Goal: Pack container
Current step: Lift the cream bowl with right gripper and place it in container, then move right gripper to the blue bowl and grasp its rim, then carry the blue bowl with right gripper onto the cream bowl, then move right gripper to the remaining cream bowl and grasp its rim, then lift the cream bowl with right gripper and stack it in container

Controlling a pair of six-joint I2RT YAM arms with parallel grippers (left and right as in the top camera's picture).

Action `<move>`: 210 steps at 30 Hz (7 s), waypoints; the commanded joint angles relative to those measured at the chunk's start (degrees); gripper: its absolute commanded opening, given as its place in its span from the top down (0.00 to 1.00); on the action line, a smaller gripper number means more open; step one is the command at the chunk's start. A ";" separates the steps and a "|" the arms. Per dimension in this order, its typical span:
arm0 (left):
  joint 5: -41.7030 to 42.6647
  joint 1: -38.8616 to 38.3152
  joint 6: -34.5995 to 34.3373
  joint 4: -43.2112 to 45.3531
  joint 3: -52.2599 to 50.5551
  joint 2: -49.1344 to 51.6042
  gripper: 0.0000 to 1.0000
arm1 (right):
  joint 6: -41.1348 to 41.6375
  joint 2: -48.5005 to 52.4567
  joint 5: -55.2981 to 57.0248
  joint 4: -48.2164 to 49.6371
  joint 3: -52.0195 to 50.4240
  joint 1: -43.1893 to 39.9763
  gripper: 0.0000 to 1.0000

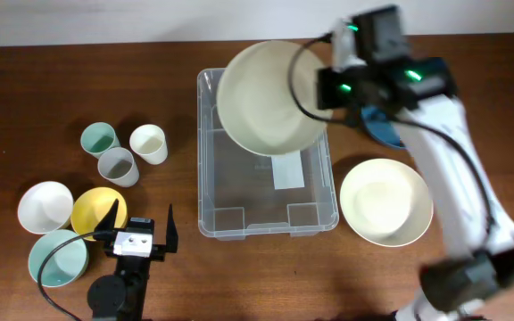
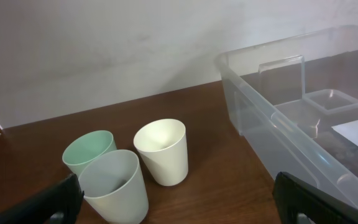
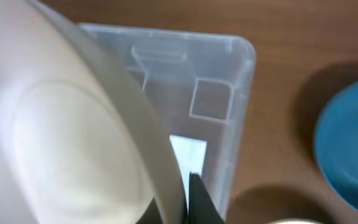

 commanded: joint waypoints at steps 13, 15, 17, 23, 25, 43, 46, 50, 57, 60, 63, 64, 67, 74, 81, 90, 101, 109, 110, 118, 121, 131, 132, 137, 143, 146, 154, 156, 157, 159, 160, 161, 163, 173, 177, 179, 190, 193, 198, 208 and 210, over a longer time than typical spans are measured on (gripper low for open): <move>0.59 0.20 0.92 -0.04 -0.33 -0.28 0.00 | -3.80 23.85 1.86 1.46 7.80 1.64 0.63; 0.59 0.20 0.92 -0.04 -0.33 -0.28 0.00 | -3.91 23.61 4.17 -1.90 11.06 1.62 0.56; 0.59 0.20 0.92 -0.04 -0.33 -0.28 0.00 | -3.78 22.62 9.73 -7.32 17.14 1.62 0.55; 0.59 0.20 0.92 -0.02 -0.33 -0.28 0.00 | 5.66 16.02 20.00 -16.72 34.03 -5.20 0.37; 0.59 0.20 0.92 -0.04 -0.33 -0.28 0.00 | 9.33 14.34 18.88 -18.12 34.82 -11.04 0.35; 0.59 0.20 0.92 -0.04 -0.33 -0.28 0.00 | 7.54 16.28 -1.68 11.82 -18.10 -39.12 0.28; 0.59 0.20 0.92 -0.02 -0.33 -0.28 0.00 | 7.58 16.28 -1.73 16.35 -21.84 -39.12 0.28; 0.59 0.20 0.92 -0.02 -0.33 -0.28 0.00 | 7.58 17.09 -1.70 19.69 -24.11 -39.10 0.30; 0.59 0.20 0.92 -0.04 -0.33 -0.28 0.00 | 8.24 20.70 -1.25 20.83 -24.37 -38.80 0.75; 0.59 0.20 0.92 -0.02 -0.33 -0.28 0.00 | 8.26 20.65 -1.29 21.11 -24.35 -38.80 0.89; 0.59 0.20 0.92 -0.04 -0.33 -0.28 0.00 | 8.26 20.63 -1.36 21.09 -24.15 -38.80 0.96; 0.61 0.20 0.92 -0.04 -0.33 -0.28 0.00 | 8.26 20.61 -1.66 21.07 -24.06 -38.80 0.96; 0.59 0.20 0.92 -0.02 -0.33 -0.28 0.00 | 8.24 19.98 -4.13 21.07 -23.52 -38.80 0.96; 0.59 0.20 0.92 -0.02 -0.33 -0.28 0.00 | 7.30 13.11 -13.49 11.04 -9.51 -38.23 0.96; 0.59 0.20 0.92 -0.02 -0.33 -0.28 0.00 | -0.94 5.88 -14.93 -3.45 5.42 -29.22 0.96; 0.59 0.20 0.92 -0.04 -0.33 -0.28 0.00 | 1.57 8.94 -2.05 -6.03 4.07 -2.91 0.96; 0.61 0.20 0.92 -0.04 -0.33 -0.28 0.00 | 1.88 15.54 3.65 -4.33 4.17 0.57 0.89; 0.59 0.20 0.92 -0.04 -0.33 -0.28 0.00 | 2.99 4.79 8.44 -9.70 14.99 -4.59 0.48; 0.59 0.20 0.92 -0.02 -0.33 -0.28 0.00 | 5.46 1.70 8.76 -10.73 15.58 -7.67 0.44; 0.59 0.20 0.92 -0.02 -0.33 -0.28 0.00 | 15.50 -8.39 5.60 -24.59 15.50 -35.80 0.27; 0.59 0.20 0.92 -0.04 -0.33 -0.28 0.00 | 12.61 -8.33 -1.36 -32.79 13.70 -46.97 0.22; 0.59 0.20 0.92 -0.02 -0.33 -0.28 0.00 | 5.38 -24.20 -6.25 -29.73 -17.68 -50.05 0.22; 0.61 0.20 0.92 -0.04 -0.33 -0.28 0.00 | 5.40 -28.30 -6.43 -26.93 -24.20 -50.03 0.22; 0.59 0.20 0.92 -0.04 -0.33 -0.28 0.00 | 7.15 -39.47 -9.25 -10.12 -48.63 -50.05 0.04; 0.59 0.20 0.92 -0.04 -0.33 -0.28 0.00 | 11.91 -34.86 -12.68 9.27 -65.83 -50.05 0.03; 0.59 0.20 0.92 -0.04 -0.33 -0.28 0.00 | 11.93 -29.51 -14.88 16.04 -68.15 -50.03 0.03; 0.59 0.20 0.92 -0.04 -0.33 -0.28 0.00 | 11.87 -15.06 -14.97 22.32 -68.13 -49.99 0.25; 0.59 0.20 0.92 -0.04 -0.33 -0.28 0.00 | 11.85 -13.60 -14.95 23.21 -68.13 -49.99 0.51; 0.61 0.20 0.92 -0.02 -0.33 -0.28 0.00 | 11.87 -13.57 -14.95 23.37 -68.13 -49.99 0.60; 0.59 0.20 0.92 -0.02 -0.33 -0.28 0.00 | 11.87 -13.60 -14.99 24.06 -68.08 -49.99 0.81; 0.59 0.20 0.92 -0.02 -0.33 -0.28 0.00 | 11.87 -13.60 -14.97 24.48 -68.08 -49.99 0.85; 0.59 0.20 0.92 -0.04 -0.33 -0.28 0.00 | 11.87 -13.64 -15.04 25.11 -68.06 -49.99 0.88; 0.59 0.20 0.92 -0.04 -0.33 -0.28 0.00 | 11.89 -13.66 -15.21 25.62 -67.45 -50.01 0.96; 0.59 0.20 0.92 -0.04 -0.33 -0.28 0.00 | 9.79 -18.80 -16.63 11.17 -39.19 -46.88 0.96; 0.59 0.20 0.92 -0.04 -0.33 -0.28 0.00 | 6.84 -19.12 -15.96 4.02 -25.97 -37.27 0.96; 0.59 0.20 0.92 -0.02 -0.33 -0.28 0.00 | 6.67 -19.12 -13.07 3.74 -22.05 -28.68 0.96; 0.59 0.20 0.92 -0.02 -0.33 -0.28 0.00 | 4.74 -8.39 6.60 12.63 -21.20 1.33 0.96; 0.59 0.20 0.92 -0.04 -0.33 -0.28 0.00 | 5.33 -2.54 6.99 13.40 -21.20 1.73 0.92; 0.59 0.20 0.92 -0.04 -0.33 -0.28 0.00 | 1.81 -0.07 7.06 14.19 -21.16 1.73 0.64; 0.59 0.20 0.92 -0.02 -0.33 -0.28 0.00 | 4.39 -11.13 9.79 9.68 -15.21 1.27 0.57; 0.59 0.20 0.92 -0.04 -0.33 -0.28 0.00 | 5.42 -13.33 9.75 8.00 -15.21 -0.46 0.56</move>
